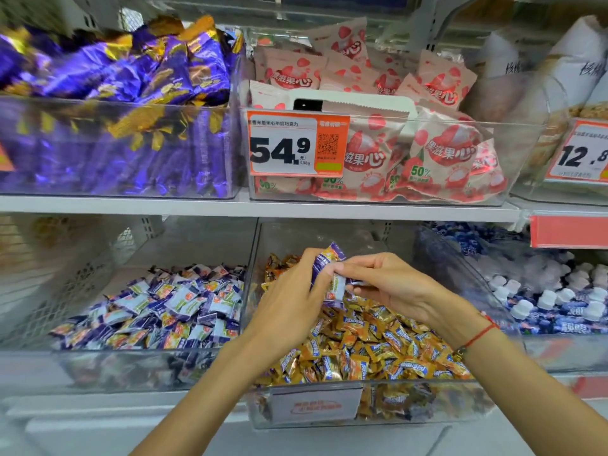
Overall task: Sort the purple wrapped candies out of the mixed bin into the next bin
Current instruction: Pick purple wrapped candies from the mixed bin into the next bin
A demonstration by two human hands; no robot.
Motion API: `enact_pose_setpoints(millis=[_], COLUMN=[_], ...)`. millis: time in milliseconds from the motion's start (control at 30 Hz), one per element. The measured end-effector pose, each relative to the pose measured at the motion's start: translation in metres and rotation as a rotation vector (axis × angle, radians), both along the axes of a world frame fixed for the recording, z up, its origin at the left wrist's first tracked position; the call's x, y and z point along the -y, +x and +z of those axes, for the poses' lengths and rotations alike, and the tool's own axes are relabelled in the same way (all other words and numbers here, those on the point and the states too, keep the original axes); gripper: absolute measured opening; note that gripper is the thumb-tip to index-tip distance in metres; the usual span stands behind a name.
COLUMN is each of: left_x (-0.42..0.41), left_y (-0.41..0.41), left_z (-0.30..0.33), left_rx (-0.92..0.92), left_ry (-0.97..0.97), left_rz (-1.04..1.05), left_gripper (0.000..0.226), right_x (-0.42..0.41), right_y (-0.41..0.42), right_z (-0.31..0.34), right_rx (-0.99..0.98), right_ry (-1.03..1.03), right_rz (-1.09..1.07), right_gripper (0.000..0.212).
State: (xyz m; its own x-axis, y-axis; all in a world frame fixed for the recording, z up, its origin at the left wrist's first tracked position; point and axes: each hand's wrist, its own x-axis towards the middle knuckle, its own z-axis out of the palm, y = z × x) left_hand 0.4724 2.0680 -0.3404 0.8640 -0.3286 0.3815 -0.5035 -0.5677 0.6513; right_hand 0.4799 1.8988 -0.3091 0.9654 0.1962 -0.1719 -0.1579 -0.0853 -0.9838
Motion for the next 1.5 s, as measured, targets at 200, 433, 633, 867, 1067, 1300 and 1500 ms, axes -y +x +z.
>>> enact_pose_setpoints(millis=[200,433,633,867,1067,1300,1500], left_x=[-0.085,-0.154,-0.156,-0.127,-0.084,0.021,0.057], left_y=[-0.033,-0.008,-0.007,-0.008,-0.025,0.016,0.042], left_z=[0.003,-0.024,-0.035,-0.034,-0.005,-0.005,-0.031], left_rx=[0.049,-0.115,0.016,0.087,0.164,0.063,-0.247], left_ry=[-0.107,0.083,0.242,0.094,0.132,0.502,0.944], left_rz=[0.294,0.467,0.566,0.43,0.122,-0.312,-0.405], left_gripper=[0.023,0.044,0.044,0.035,0.045,0.044,0.055], right_x=[-0.065,-0.156,-0.136,-0.091,-0.04,0.081,0.102], right_y=[0.002,0.034,0.019,0.016,0.008,-0.027,-0.041], right_z=[-0.002,-0.02,-0.019,-0.036,-0.051,-0.053,-0.053], right_rx=[0.201,0.715,0.743,0.651,0.603,0.415,0.129], right_ry=[-0.061,-0.558,-0.66,-0.586,-0.742,-1.07,-1.023], right_rz=[0.023,0.065,0.248,0.222,0.188,-0.044,-0.038], right_gripper=[0.007,0.014,0.037,0.039,0.033,0.028,0.041])
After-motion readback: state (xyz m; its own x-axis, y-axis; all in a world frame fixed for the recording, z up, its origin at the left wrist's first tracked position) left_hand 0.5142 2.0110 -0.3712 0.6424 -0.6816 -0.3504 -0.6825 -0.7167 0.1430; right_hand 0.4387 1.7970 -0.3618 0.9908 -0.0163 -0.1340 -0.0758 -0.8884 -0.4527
